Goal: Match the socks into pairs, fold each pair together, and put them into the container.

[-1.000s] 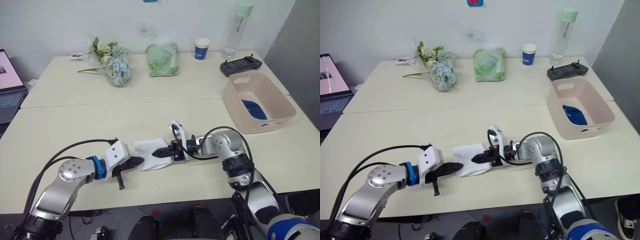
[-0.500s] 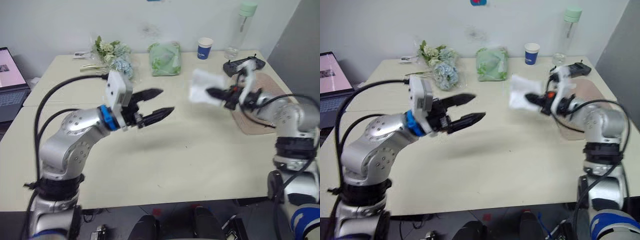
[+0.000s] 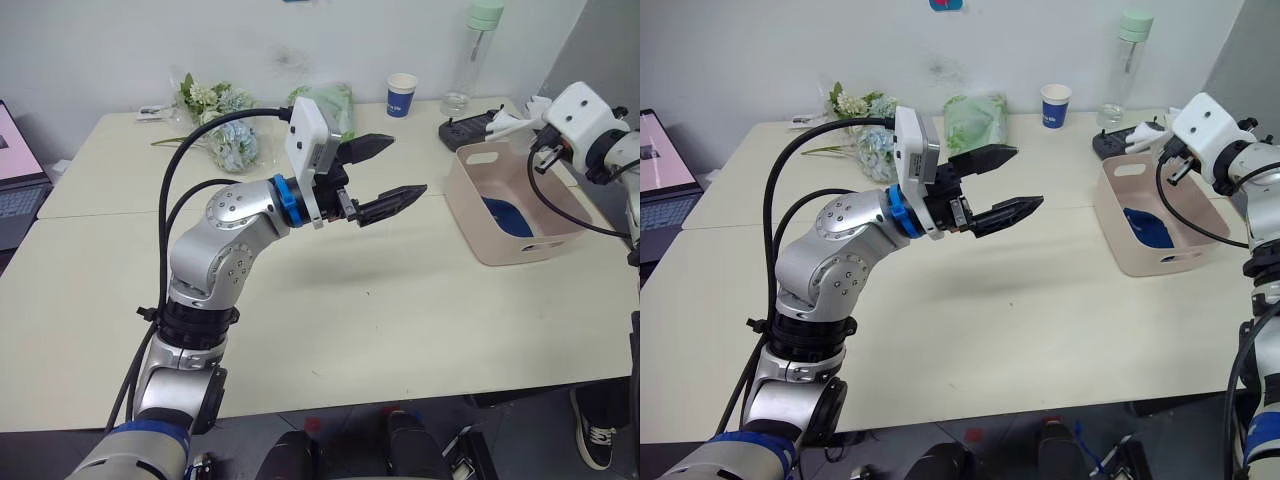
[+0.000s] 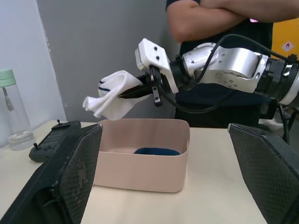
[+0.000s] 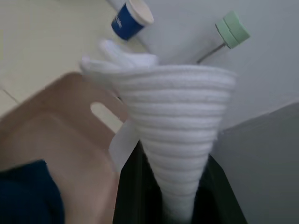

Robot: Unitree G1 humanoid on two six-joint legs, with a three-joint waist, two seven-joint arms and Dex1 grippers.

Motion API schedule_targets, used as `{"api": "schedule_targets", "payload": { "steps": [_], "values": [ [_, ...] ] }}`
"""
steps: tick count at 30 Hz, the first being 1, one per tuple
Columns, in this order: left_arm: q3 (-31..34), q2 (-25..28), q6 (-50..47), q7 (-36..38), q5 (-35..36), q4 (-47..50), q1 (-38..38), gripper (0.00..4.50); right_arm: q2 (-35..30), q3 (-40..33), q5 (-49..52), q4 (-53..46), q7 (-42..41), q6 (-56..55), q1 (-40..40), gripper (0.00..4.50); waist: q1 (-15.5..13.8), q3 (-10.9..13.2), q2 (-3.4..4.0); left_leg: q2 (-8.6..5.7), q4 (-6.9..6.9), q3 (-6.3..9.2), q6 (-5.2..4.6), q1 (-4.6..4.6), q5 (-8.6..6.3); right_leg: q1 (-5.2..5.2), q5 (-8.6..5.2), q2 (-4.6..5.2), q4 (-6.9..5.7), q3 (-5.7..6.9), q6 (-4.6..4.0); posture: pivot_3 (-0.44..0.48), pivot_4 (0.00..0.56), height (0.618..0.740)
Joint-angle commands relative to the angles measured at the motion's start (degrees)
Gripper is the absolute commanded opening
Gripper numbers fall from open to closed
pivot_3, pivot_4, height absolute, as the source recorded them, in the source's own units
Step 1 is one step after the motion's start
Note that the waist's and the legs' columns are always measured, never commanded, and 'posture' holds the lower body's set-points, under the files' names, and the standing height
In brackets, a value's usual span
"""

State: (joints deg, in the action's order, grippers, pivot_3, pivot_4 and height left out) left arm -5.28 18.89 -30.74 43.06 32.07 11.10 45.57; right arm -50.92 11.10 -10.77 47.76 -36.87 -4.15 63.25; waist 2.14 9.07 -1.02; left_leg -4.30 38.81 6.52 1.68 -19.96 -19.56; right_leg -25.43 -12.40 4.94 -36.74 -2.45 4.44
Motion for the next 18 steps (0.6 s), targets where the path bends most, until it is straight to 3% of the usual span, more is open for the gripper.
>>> {"api": "schedule_targets", "payload": {
  "steps": [1,8,18],
  "values": [
    [0.0,0.3,1.1,0.1,-1.0,1.9,-0.4,4.49,-2.0,3.7,-8.0,7.8,4.3,-10.8,4.0,0.00,-0.1,0.0,0.00,0.00,0.00,-0.01,0.00,-0.01,0.00,-0.01,0.00,0.00,0.01,-0.01,0.00,0.000,0.150,0.740],
    [-0.4,0.9,1.1,-1.2,-3.1,5.2,-4.2,4.49,-0.7,10.4,-16.8,17.3,4.6,-19.9,4.2,0.00,-0.3,0.0,0.00,0.02,0.01,0.01,0.00,-0.03,0.00,-0.01,0.00,0.03,0.04,-0.02,0.00,0.000,0.150,0.740],
    [0.5,1.6,-0.2,-2.8,-2.8,8.6,-8.0,4.49,-1.3,9.6,-15.1,14.5,-10.1,-20.9,4.4,0.00,-0.3,0.0,0.02,0.04,0.03,0.03,0.00,-0.03,0.00,-0.01,0.00,0.03,0.02,-0.03,0.00,0.000,0.150,0.740]
  ]
}}
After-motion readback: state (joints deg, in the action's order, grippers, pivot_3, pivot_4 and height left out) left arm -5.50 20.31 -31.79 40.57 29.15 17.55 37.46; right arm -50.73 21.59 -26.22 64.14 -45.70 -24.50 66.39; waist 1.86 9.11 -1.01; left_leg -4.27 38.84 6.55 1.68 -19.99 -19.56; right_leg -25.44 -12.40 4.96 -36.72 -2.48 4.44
